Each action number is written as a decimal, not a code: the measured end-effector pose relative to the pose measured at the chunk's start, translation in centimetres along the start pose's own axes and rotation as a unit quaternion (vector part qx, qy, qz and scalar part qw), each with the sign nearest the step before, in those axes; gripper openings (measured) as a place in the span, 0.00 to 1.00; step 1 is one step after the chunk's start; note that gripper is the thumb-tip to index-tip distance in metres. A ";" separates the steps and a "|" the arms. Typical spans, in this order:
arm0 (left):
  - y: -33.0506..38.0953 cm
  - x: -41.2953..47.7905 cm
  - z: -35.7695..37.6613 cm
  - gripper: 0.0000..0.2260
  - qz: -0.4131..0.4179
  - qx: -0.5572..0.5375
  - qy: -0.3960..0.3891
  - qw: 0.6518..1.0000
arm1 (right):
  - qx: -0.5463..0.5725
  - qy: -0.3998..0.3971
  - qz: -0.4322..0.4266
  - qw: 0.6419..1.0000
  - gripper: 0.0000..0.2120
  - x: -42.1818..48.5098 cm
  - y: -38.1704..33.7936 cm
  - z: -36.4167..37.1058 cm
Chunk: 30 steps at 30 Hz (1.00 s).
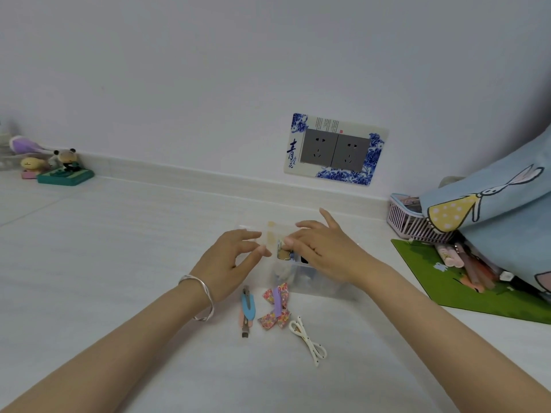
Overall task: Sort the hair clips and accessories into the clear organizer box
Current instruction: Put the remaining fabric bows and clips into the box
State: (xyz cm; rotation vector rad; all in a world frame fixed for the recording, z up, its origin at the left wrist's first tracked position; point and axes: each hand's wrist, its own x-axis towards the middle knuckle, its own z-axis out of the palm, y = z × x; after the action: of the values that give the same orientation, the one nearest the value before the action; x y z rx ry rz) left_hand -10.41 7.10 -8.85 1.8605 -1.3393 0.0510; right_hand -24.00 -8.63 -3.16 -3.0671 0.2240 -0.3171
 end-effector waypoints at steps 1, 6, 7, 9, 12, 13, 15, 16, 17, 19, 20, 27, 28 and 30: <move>0.0 0.0 0.0 0.20 0.002 0.005 -0.006 1.000 | 0.017 0.027 -0.006 0.999 0.20 -0.3 -0.2 -0.2; -0.2 0.2 0.0 0.19 0.000 0.002 -0.016 1.000 | 0.239 0.078 -0.004 0.968 0.03 -4.5 -1.9 -1.1; -0.1 0.2 -0.1 0.18 -0.004 -0.005 -0.014 1.000 | 0.251 0.050 0.001 0.967 0.05 -5.4 -2.4 -1.0; 0.0 0.0 0.0 0.21 -0.006 -0.012 -0.012 1.000 | 0.225 0.000 0.016 0.974 0.02 -6.8 -2.5 0.1; 0.1 -0.1 0.1 0.23 -0.003 -0.011 -0.010 1.000 | 0.208 -0.025 0.064 0.976 0.13 -7.8 -2.1 2.0; 0.1 -0.1 0.1 0.22 -0.005 -0.011 -0.010 1.000 | 0.222 -0.035 0.083 0.971 0.16 -7.9 -2.0 2.4; 0.1 -0.2 0.1 0.21 -0.004 -0.009 -0.011 1.000 | 0.251 -0.051 0.094 0.962 0.17 -8.1 -2.0 3.0; 0.1 -0.3 0.1 0.22 -0.003 -0.007 -0.012 1.000 | 0.266 -0.056 0.092 0.958 0.16 -8.1 -2.1 3.1; 0.1 -0.3 0.1 0.23 -0.003 -0.005 -0.011 1.000 | 0.283 -0.059 0.089 0.953 0.14 -8.1 -2.2 3.2; 0.1 -0.4 0.2 0.24 -0.007 -0.007 -0.010 1.000 | 0.320 -0.059 0.091 0.941 0.10 -8.3 -2.5 3.1; 0.1 -0.4 0.2 0.25 -0.008 -0.007 -0.010 1.000 | 0.341 -0.059 0.095 0.933 0.09 -8.4 -2.6 3.0; 0.1 -0.4 0.3 0.24 -0.008 -0.008 -0.008 1.000 | 0.501 0.077 0.120 0.854 0.07 -7.1 -2.2 -0.6; 0.1 -0.4 0.3 0.24 -0.007 -0.008 -0.007 1.000 | 0.505 0.129 0.127 0.844 0.07 -6.5 -1.6 -1.3; 0.1 -0.4 0.3 0.24 -0.008 -0.010 -0.007 1.000 | 0.481 0.202 0.140 0.842 0.07 -5.0 -0.1 -2.2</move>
State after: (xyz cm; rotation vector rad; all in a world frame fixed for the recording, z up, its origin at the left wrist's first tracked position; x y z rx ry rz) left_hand -10.78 7.23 -9.20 1.8575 -1.3283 0.0159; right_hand -29.29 -7.88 -1.99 -1.9169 0.3775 -0.7691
